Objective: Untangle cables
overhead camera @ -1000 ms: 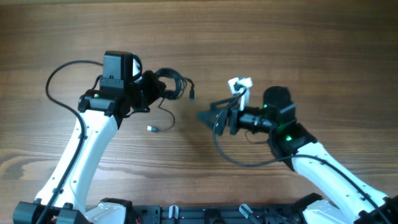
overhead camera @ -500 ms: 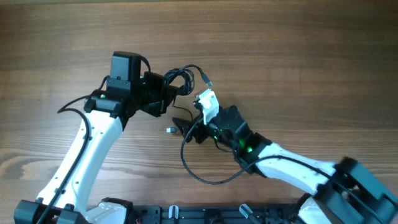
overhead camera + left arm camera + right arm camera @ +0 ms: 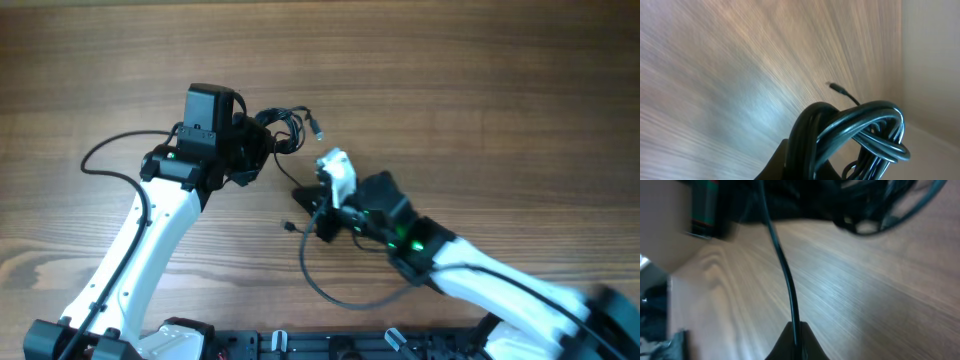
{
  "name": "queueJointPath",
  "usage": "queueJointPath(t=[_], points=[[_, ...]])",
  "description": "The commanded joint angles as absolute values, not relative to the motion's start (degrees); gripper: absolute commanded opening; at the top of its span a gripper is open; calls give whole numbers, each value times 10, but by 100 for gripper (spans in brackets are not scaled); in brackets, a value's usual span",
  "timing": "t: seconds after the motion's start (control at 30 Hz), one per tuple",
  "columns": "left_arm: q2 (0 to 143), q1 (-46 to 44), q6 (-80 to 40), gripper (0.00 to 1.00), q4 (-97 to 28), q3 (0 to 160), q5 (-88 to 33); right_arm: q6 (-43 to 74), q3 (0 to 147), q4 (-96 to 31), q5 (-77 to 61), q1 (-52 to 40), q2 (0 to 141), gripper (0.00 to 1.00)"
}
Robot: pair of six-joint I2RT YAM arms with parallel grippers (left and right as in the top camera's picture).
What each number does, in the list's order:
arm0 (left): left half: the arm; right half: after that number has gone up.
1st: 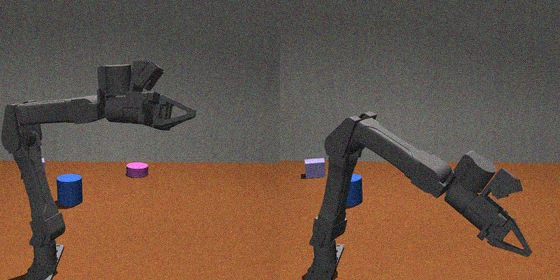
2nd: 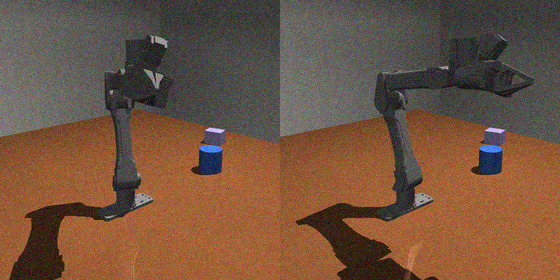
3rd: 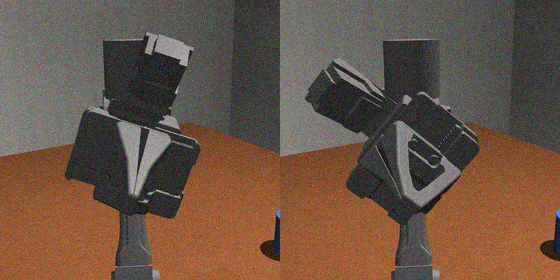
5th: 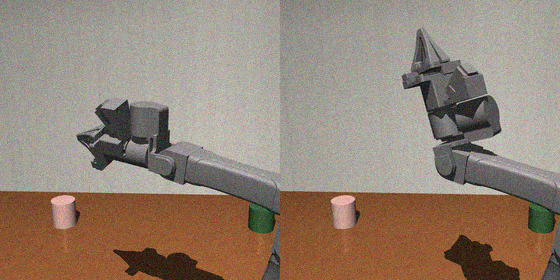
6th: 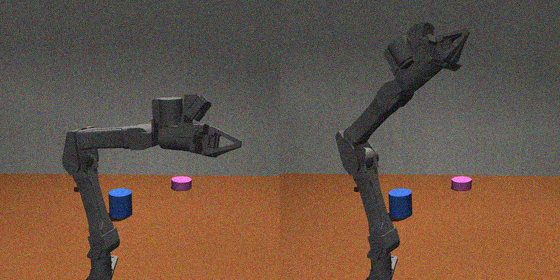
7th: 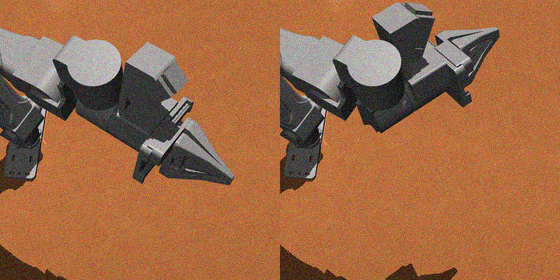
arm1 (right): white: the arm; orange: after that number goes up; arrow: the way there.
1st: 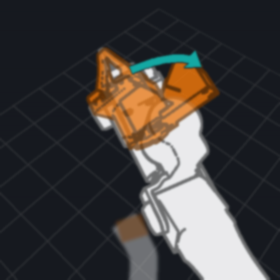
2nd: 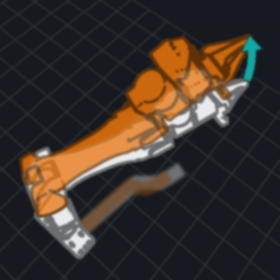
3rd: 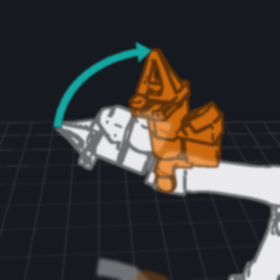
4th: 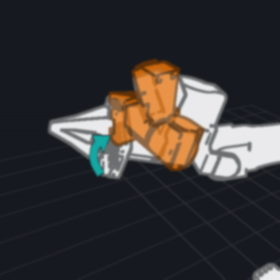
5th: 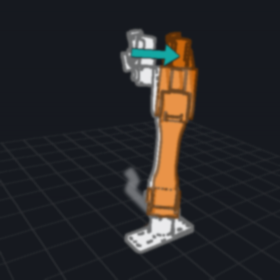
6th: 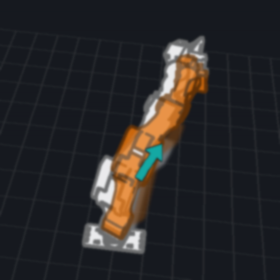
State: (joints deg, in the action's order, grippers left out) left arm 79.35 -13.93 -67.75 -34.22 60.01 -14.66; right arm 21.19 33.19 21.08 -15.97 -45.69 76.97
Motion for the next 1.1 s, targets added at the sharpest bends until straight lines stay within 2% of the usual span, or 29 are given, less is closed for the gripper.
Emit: queueJointPath(t=[0.0, 0.1, 0.2, 0.33, 0.5, 0.77, 1.07], points=[[796, -139, -557, 4, -340, 603, -39, 227, 334, 142, -196, -451, 633, 4], [796, -153, -495, 4, -342, 603, -64, 227, 334, 146, -106, -450, 557, 4], [796, -194, -439, 4, -345, 603, -81, 262, 334, 165, 13, -450, 568, 4], [796, -239, -422, 4, -345, 603, -80, 271, 334, 247, 34, -450, 586, 5], [796, -276, -422, 4, -345, 603, -81, 269, 334, 257, 97, -450, 644, 4], [796, -298, -422, 4, -354, 603, -80, 248, 334, 298, 142, -449, 673, 4], [796, -298, -401, 4, -367, 603, -44, 287, 334, 326, 81, -449, 671, 4]])
